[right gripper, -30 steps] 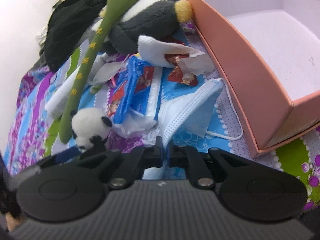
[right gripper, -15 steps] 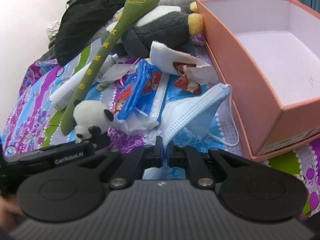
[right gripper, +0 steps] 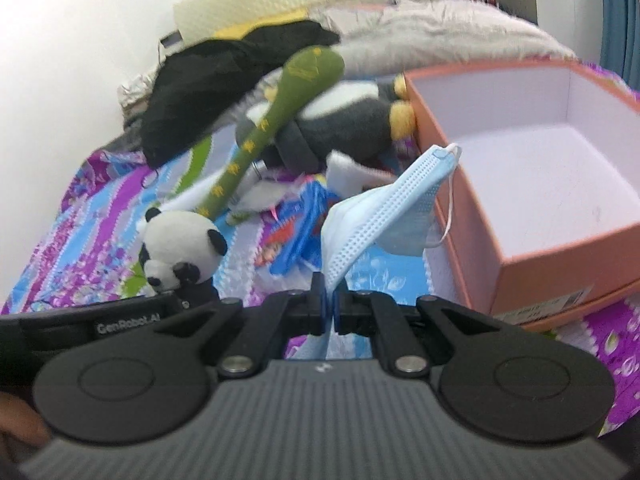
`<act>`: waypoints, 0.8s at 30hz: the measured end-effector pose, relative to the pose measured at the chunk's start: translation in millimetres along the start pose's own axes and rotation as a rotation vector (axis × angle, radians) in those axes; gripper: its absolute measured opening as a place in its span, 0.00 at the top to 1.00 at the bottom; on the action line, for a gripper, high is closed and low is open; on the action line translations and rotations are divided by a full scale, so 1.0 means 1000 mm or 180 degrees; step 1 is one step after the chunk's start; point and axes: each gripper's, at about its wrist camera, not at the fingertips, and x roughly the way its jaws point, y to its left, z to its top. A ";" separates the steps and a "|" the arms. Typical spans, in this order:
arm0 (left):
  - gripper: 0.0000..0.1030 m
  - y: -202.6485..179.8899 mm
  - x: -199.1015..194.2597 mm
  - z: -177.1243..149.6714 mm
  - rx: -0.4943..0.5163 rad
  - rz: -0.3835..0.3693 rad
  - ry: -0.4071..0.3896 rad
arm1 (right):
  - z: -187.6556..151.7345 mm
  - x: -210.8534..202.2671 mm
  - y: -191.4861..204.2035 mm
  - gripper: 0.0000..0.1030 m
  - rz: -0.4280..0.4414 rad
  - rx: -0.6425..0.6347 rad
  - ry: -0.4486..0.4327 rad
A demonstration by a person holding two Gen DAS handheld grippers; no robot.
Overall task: Organize soft objects
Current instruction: 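Lift the panda plush and face mask and carry both over the pink box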
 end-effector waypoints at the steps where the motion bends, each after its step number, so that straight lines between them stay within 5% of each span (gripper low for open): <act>1: 0.43 -0.003 -0.006 0.004 -0.0009 -0.0019 -0.0029 | 0.003 -0.006 0.001 0.94 0.0002 -0.0022 -0.0049; 13: 0.43 -0.050 -0.063 0.065 0.0097 -0.0246 -0.0457 | 0.048 -0.062 0.002 0.94 0.0024 -0.0260 -0.0604; 24: 0.43 -0.115 -0.077 0.130 0.0282 -0.0516 -0.0633 | 0.118 -0.108 -0.028 0.94 -0.0170 -0.0369 -0.1088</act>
